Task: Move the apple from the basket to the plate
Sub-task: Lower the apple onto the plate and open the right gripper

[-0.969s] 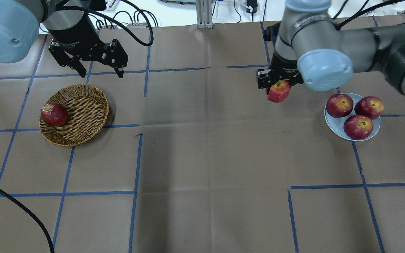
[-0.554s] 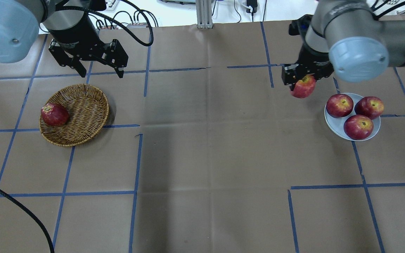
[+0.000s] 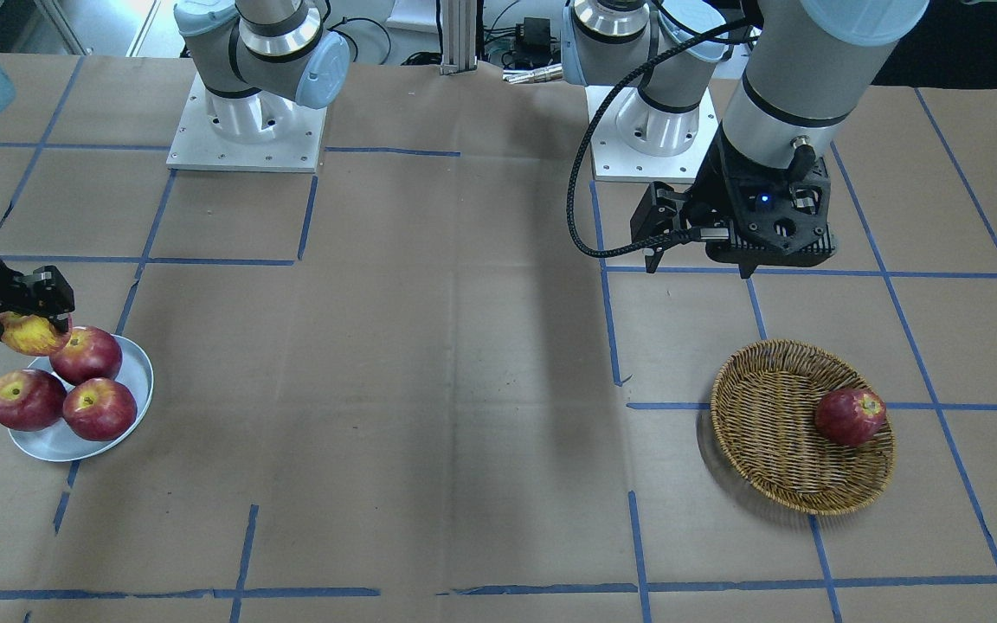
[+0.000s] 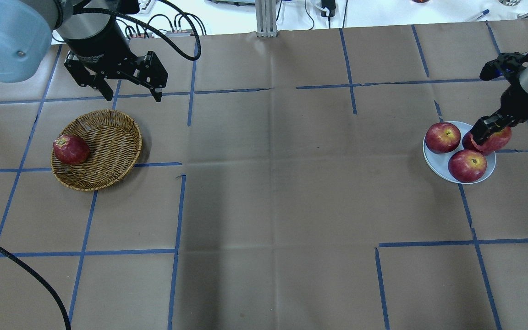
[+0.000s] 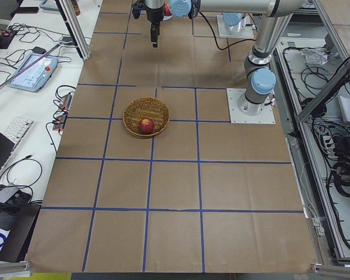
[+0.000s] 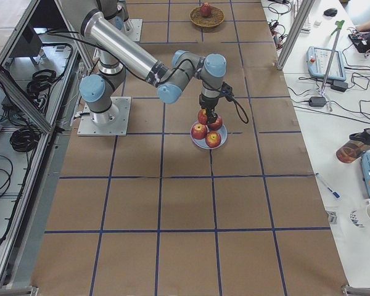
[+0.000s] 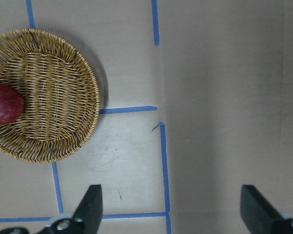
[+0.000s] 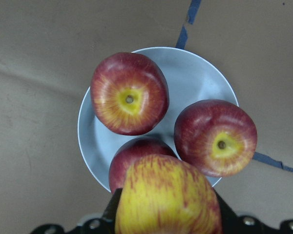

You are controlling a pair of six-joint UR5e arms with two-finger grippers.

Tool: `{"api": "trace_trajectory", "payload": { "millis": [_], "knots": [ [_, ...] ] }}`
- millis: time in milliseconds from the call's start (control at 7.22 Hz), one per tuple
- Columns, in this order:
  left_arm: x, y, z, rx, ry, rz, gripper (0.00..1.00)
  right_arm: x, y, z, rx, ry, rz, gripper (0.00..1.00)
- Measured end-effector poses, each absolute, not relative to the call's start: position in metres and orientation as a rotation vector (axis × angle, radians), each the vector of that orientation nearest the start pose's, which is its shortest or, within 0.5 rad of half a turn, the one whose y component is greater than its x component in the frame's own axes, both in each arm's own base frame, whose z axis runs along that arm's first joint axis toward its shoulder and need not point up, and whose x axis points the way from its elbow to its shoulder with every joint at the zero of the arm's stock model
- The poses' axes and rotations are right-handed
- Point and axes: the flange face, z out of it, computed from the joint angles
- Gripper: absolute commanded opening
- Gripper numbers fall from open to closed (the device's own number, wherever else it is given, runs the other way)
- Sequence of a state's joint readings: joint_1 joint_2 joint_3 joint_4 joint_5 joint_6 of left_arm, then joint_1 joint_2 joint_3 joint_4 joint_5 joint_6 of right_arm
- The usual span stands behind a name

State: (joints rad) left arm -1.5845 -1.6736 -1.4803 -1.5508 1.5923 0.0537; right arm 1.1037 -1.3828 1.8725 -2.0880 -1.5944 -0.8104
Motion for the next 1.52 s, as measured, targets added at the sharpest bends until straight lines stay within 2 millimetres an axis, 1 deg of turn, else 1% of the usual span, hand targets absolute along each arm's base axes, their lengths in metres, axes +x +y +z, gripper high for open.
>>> {"api": "trace_trajectory", "payload": {
  "millis": [277, 415, 831, 969, 1108, 1246, 1523],
  "knots": [
    [-0.139, -0.534, 0.482, 0.105, 3.118, -0.011, 0.99, -0.126, -0.537, 0.275, -0.542, 3.135, -0.029, 0.6],
    [-0.139, -0.534, 0.482, 0.105, 3.118, -0.012, 0.99, -0.126, -0.538, 0.268, -0.539, 3.134, -0.029, 0.61],
    [-0.139, -0.534, 0.481, 0.105, 3.118, -0.01, 0.99, -0.124, -0.54, 0.265, -0.54, 3.13, -0.035, 0.61],
    [-0.139, -0.534, 0.481, 0.105, 3.118, -0.009, 0.99, -0.124, -0.541, 0.263, -0.54, 3.128, -0.034, 0.63],
    [-0.138, -0.534, 0.482, 0.105, 3.117, -0.009, 0.99, -0.124, -0.542, 0.262, -0.541, 3.126, -0.032, 0.83],
    [-0.138, -0.534, 0.481, 0.105, 3.117, -0.008, 0.99, -0.124, -0.543, 0.261, -0.542, 3.126, -0.032, 1.0],
    [-0.139, -0.534, 0.481, 0.106, 3.118, -0.008, 0.99, -0.125, -0.543, 0.26, -0.542, 3.129, -0.034, 1.0]
  ]
}}
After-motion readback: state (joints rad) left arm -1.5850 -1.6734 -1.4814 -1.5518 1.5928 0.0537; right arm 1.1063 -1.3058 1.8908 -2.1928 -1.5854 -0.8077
